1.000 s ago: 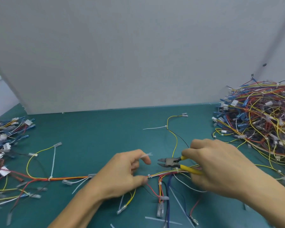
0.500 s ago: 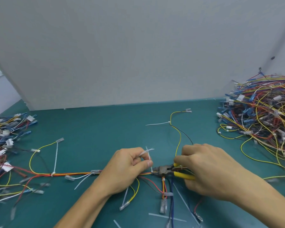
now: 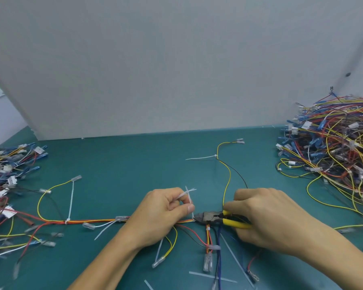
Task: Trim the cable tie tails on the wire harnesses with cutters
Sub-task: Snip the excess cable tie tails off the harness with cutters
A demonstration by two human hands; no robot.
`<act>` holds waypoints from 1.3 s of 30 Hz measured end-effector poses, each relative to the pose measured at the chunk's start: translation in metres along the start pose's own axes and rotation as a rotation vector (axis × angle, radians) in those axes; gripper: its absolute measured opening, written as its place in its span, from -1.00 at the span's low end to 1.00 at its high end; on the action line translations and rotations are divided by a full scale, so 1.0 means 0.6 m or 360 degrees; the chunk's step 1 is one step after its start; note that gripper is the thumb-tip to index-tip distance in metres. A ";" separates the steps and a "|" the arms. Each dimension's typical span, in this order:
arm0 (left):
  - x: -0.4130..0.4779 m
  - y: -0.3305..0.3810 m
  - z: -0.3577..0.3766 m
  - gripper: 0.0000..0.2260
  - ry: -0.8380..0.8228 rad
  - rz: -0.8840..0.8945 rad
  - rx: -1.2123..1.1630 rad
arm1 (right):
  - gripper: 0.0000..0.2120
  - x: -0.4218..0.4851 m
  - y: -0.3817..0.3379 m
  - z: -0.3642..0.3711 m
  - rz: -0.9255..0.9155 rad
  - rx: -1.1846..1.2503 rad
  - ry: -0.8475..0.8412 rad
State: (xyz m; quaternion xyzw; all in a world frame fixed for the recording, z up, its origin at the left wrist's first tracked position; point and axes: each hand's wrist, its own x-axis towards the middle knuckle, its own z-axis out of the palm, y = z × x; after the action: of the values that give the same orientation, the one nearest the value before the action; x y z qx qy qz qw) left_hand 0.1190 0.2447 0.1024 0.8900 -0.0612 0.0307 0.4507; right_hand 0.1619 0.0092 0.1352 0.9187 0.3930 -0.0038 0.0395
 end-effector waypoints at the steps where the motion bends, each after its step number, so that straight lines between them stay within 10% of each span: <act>1: 0.000 0.000 0.000 -0.86 -0.0001 -0.0002 -0.0004 | -0.86 0.000 0.000 0.001 -0.0006 -0.0004 -0.0001; 25: -0.001 -0.006 0.000 -0.84 0.0015 0.0014 -0.0111 | -0.91 0.003 -0.007 0.012 -0.0170 -0.0086 0.0239; 34: 0.001 0.011 -0.045 -0.82 0.0391 -0.0238 -0.1263 | -0.73 -0.001 -0.008 -0.032 0.0003 0.0071 0.0248; 39: -0.031 -0.003 -0.089 -0.86 0.0270 -0.0052 -0.0325 | -0.74 0.017 -0.035 -0.049 -0.0102 0.0010 0.0125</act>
State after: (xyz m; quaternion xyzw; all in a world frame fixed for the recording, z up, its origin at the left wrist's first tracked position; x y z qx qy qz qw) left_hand 0.1011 0.2902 0.1302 0.8346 -0.0112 0.0920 0.5429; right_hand 0.1531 0.0334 0.1627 0.9052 0.4235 0.0296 0.0210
